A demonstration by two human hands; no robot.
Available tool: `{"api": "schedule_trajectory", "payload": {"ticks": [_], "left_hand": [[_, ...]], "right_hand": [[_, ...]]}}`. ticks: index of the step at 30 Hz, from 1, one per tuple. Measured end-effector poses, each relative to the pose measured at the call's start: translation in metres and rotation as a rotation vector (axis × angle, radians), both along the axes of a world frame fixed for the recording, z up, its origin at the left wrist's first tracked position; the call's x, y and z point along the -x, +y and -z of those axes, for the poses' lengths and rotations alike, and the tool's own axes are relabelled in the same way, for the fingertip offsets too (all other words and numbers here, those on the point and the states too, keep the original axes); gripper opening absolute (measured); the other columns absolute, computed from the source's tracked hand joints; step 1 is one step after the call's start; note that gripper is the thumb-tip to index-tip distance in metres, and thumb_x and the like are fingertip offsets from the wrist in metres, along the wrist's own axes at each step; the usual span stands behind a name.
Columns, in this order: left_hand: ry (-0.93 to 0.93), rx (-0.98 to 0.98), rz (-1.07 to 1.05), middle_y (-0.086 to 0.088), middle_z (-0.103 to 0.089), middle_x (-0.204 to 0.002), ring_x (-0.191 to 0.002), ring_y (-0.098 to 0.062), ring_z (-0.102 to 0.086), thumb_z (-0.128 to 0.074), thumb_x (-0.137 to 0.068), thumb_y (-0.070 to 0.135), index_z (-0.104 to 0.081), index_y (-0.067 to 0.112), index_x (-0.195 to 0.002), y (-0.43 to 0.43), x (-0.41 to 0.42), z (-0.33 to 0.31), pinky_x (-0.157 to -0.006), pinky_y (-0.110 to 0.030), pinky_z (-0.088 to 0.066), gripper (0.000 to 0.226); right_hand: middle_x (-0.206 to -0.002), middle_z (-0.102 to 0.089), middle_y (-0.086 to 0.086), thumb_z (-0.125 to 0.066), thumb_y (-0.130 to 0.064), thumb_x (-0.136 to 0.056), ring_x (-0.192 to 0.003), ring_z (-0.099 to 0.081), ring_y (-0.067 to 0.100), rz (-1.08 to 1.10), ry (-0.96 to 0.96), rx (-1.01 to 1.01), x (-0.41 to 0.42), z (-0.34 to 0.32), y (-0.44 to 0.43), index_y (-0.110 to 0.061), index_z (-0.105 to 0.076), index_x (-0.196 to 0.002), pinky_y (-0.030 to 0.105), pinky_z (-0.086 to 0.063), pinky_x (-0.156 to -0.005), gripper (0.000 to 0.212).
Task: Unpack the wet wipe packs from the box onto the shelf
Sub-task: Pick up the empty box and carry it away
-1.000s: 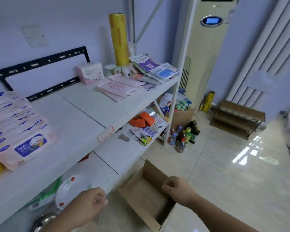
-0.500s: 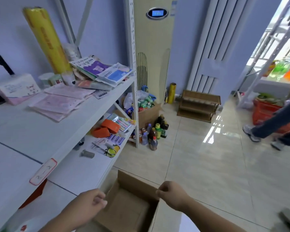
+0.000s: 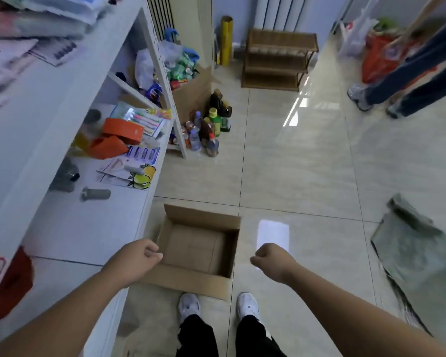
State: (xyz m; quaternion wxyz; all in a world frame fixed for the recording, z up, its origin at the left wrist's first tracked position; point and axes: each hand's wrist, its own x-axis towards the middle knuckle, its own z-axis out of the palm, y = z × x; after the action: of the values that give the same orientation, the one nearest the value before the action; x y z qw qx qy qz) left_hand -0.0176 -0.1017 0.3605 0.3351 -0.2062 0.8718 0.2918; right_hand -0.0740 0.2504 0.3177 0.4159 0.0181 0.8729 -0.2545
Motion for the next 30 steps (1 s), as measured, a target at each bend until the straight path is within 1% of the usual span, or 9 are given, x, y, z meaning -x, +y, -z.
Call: {"api": "schedule_trajectory", "payload": {"ticks": [6, 11, 14, 16, 18, 20, 22, 25, 30], "left_hand": [[-0.084, -0.042, -0.067, 0.007, -0.065, -0.106, -0.107, -0.016, -0.063, -0.065, -0.093, 0.041, -0.065, 0.024, -0.113, -0.019, 0.019, 0.121, -0.09, -0.033, -0.049, 0.026], [-0.156, -0.053, -0.141, -0.004, -0.068, -0.113, -0.11, -0.022, -0.064, -0.07, -0.093, 0.033, -0.067, 0.015, -0.117, -0.025, 0.019, 0.242, -0.09, -0.03, -0.047, 0.031], [-0.175, -0.012, -0.226, -0.01, -0.07, -0.116, -0.11, -0.026, -0.065, -0.074, -0.09, 0.03, -0.068, 0.009, -0.119, -0.035, 0.02, 0.313, -0.093, -0.032, -0.048, 0.036], [-0.178, 0.039, -0.256, -0.013, -0.07, -0.121, -0.113, -0.029, -0.064, -0.076, -0.088, 0.03, -0.067, 0.007, -0.123, -0.045, 0.021, 0.354, -0.095, -0.034, -0.048, 0.043], [-0.177, 0.084, -0.277, -0.016, -0.069, -0.122, -0.113, -0.032, -0.064, -0.079, -0.085, 0.029, -0.065, 0.004, -0.124, -0.054, 0.023, 0.39, -0.097, -0.036, -0.05, 0.049], [-0.157, 0.152, -0.256, -0.019, -0.067, -0.124, -0.114, -0.034, -0.064, -0.081, -0.082, 0.031, -0.065, 0.003, -0.125, -0.063, 0.025, 0.42, -0.098, -0.037, -0.05, 0.054], [-0.135, 0.218, -0.215, -0.02, -0.064, -0.127, -0.116, -0.036, -0.062, -0.082, -0.08, 0.035, -0.065, 0.005, -0.126, -0.072, 0.028, 0.445, -0.1, -0.039, -0.05, 0.057], [-0.096, 0.25, -0.205, -0.016, -0.069, -0.118, -0.106, -0.035, -0.066, -0.083, -0.076, 0.039, -0.07, 0.011, -0.118, -0.088, 0.028, 0.481, -0.093, -0.041, -0.055, 0.053], [-0.055, 0.23, -0.306, -0.003, -0.074, -0.103, -0.09, -0.026, -0.072, -0.087, -0.057, 0.05, -0.062, 0.021, -0.111, -0.12, 0.014, 0.545, -0.08, -0.043, -0.061, 0.066]], "right_hand": [[-0.062, -0.023, 0.003, -0.055, -0.03, -0.087, -0.058, -0.024, 0.021, 0.02, -0.04, -0.078, 0.003, 0.104, -0.024, -0.017, -0.022, -0.059, 0.033, -0.018, -0.053, 0.045], [-0.055, -0.025, 0.0, -0.055, -0.031, -0.088, -0.052, -0.025, 0.018, 0.073, -0.119, -0.123, 0.006, 0.214, -0.044, -0.019, -0.027, -0.057, 0.031, -0.021, -0.051, 0.044], [-0.061, -0.037, 0.0, -0.054, -0.037, -0.091, -0.055, -0.035, 0.017, 0.089, -0.161, -0.174, 0.002, 0.273, -0.049, -0.02, -0.038, -0.062, 0.03, -0.029, -0.054, 0.037], [-0.086, -0.062, 0.006, -0.054, -0.041, -0.094, -0.076, -0.057, 0.021, 0.08, -0.195, -0.214, 0.0, 0.306, -0.048, -0.015, -0.062, -0.088, 0.031, -0.046, -0.07, 0.028], [-0.114, -0.067, 0.009, -0.053, -0.044, -0.095, -0.103, -0.063, 0.025, 0.087, -0.209, -0.243, -0.001, 0.337, -0.046, -0.009, -0.063, -0.116, 0.033, -0.051, -0.087, 0.042], [-0.122, -0.066, 0.01, -0.053, -0.046, -0.097, -0.111, -0.062, 0.027, 0.1, -0.207, -0.263, -0.001, 0.365, -0.044, -0.006, -0.06, -0.123, 0.034, -0.05, -0.091, 0.048], [-0.118, -0.065, 0.01, -0.053, -0.047, -0.097, -0.108, -0.063, 0.027, 0.115, -0.209, -0.287, -0.001, 0.39, -0.044, -0.006, -0.059, -0.122, 0.034, -0.05, -0.087, 0.049], [-0.098, -0.061, 0.005, -0.052, -0.051, -0.097, -0.09, -0.059, 0.023, 0.126, -0.212, -0.298, -0.004, 0.421, -0.044, -0.011, -0.055, -0.103, 0.033, -0.047, -0.076, 0.04], [-0.105, -0.063, 0.004, -0.055, -0.051, -0.096, -0.093, -0.06, 0.023, 0.143, -0.215, -0.25, -0.009, 0.458, -0.053, -0.016, -0.051, -0.11, 0.033, -0.046, -0.074, 0.038]]}}
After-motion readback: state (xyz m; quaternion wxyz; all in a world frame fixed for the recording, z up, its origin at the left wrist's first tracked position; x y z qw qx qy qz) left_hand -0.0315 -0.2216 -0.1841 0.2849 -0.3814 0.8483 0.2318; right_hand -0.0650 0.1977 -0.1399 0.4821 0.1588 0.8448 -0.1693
